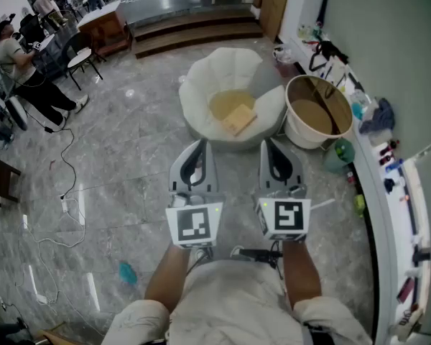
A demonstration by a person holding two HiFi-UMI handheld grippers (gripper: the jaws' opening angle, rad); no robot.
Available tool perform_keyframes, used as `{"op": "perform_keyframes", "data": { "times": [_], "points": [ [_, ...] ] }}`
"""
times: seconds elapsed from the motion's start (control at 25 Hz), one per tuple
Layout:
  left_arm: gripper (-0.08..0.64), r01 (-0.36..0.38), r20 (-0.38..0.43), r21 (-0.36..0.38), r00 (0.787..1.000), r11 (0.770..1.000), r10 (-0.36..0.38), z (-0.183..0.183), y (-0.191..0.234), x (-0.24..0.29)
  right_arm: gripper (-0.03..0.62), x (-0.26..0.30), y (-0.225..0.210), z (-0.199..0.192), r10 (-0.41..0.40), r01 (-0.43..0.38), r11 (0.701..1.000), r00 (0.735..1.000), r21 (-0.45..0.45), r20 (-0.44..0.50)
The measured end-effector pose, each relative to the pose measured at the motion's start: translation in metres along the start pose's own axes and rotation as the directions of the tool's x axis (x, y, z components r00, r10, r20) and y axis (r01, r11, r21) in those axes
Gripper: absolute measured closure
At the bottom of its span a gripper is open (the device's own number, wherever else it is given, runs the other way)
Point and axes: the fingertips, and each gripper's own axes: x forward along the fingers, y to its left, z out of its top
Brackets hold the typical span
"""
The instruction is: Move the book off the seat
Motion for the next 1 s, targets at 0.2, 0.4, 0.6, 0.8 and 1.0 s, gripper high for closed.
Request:
{"op": "perform_keyframes", "data": {
  "times": [0.2, 0.4, 0.6, 0.8, 1.0],
  "points": [
    [0.560, 0.039, -0.016, -0.016, 0.999, 0.999, -0.039, -0.002, -0.032, 0.012, 0.591, -0.004, -0.022, -0.001, -0.002, 0.002, 1.000, 1.000, 0.002, 0.010],
    [0.560, 0.052, -0.041, -0.032, 0.998, 0.998, -0.053, -0.008, -0.060, 0.021, 0.591, -0.014, -0.045, -0.007, -0.003, 0.003, 1.000, 1.000, 0.005, -0.007],
    [0.560, 0.056, -0.050, -0.047, 0.997, 0.997, -0.059, -0.014, -0.077, 0.026, 0.591, -0.019, -0.067, -0.018, -0.022, 0.023, 0.999, 0.999, 0.035, -0.023],
    [0.560, 0.063, -0.062, -0.058, 0.996, 0.996, -0.067, -0.022, -0.080, 0.040, 0.589, -0.011, -0.074, -0.029, -0.022, 0.023, 0.999, 0.999, 0.023, -0.046],
    [0.560, 0.087, -0.049, -0.054, 0.995, 0.995, -0.089, -0.030, -0.075, 0.063, 0.589, 0.012, -0.078, -0.038, -0.033, 0.034, 0.999, 0.998, 0.028, -0.056]
  ]
}}
